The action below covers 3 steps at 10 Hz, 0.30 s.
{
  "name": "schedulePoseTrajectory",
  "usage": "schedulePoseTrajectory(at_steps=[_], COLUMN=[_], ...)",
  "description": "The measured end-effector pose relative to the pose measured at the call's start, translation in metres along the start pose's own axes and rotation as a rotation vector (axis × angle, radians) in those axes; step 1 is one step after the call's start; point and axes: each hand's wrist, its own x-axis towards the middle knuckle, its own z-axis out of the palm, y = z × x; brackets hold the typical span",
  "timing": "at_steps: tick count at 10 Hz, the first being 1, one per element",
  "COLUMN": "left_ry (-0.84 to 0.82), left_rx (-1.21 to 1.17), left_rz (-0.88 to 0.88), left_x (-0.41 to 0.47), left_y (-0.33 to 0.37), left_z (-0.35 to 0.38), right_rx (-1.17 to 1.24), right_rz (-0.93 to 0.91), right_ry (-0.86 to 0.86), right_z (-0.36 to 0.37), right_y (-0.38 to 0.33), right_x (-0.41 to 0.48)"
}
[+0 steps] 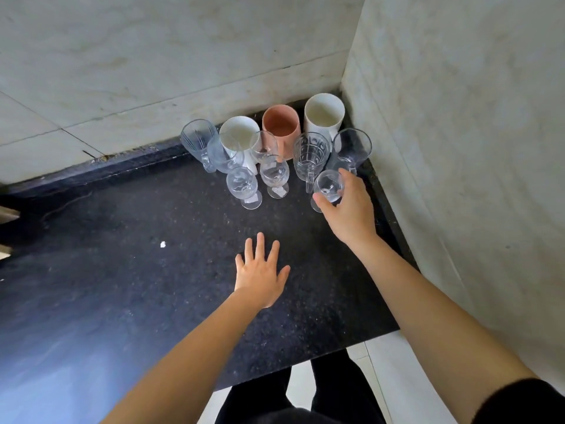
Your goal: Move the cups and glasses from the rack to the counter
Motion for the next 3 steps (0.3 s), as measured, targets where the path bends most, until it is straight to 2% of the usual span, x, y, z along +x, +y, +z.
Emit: schedulePoseTrajectory(at_steps=[3], left_ry=[0.010], left_rx=[0.091], left_rz=[0.021], left_x=[-0.0006], left_y=[-0.0038], left_z=[0.0113], right_rx=[0.041], right_rz=[0.022], right_ry=[-0.023], right_z=[-0.0005], right_y=[0.0118], right_x=[-0.0046])
